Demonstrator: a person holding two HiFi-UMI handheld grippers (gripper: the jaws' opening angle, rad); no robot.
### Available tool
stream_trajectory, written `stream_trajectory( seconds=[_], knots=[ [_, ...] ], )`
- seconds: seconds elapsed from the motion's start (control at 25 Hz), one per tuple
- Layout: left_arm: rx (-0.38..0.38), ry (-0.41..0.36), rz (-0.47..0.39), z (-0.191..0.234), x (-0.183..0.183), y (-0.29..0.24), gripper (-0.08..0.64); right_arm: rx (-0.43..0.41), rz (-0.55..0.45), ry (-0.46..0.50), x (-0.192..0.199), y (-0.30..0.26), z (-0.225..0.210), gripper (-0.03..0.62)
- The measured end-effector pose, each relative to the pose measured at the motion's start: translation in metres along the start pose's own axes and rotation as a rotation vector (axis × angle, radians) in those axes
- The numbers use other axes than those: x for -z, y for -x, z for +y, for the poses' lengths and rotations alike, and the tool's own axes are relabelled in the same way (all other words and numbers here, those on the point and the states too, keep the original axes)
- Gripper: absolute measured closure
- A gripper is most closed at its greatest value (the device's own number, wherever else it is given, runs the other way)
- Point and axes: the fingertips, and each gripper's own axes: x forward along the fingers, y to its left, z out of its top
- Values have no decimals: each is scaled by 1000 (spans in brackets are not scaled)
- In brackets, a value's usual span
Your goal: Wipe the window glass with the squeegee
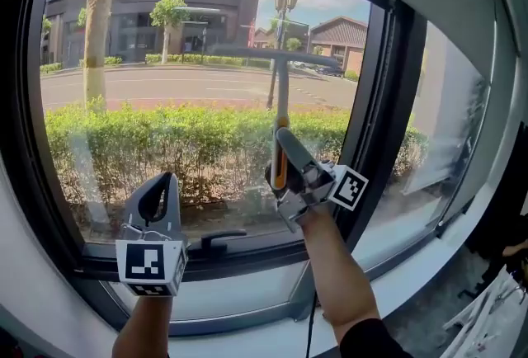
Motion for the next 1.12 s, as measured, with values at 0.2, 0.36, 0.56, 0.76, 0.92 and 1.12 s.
stream_trajectory(
  seconds=[0.2, 0.36, 0.56, 0.76, 0.92, 1.12],
  knots=[
    [-32, -40, -53, -22, -33, -35, 551, -65, 26, 38, -54, -27, 0, 543],
    [-63, -84, -77, -36, -59, -57, 551, -120, 20, 45, -90, -50, -2, 544],
    [-74, -120, -80, -50, -79, -85, 551, -170, -1, 24, -128, -70, -12, 543],
    [-91, -150, -46, -58, -72, -86, 551, -208, -26, -49, -133, -71, -19, 545],
    [-97, -153, -30, -63, -67, -93, 551, -199, -17, -81, -128, -66, -32, 545],
    [-96, -145, -15, -76, -52, -92, 551, -188, 7, -89, -115, -43, -34, 545]
  ],
)
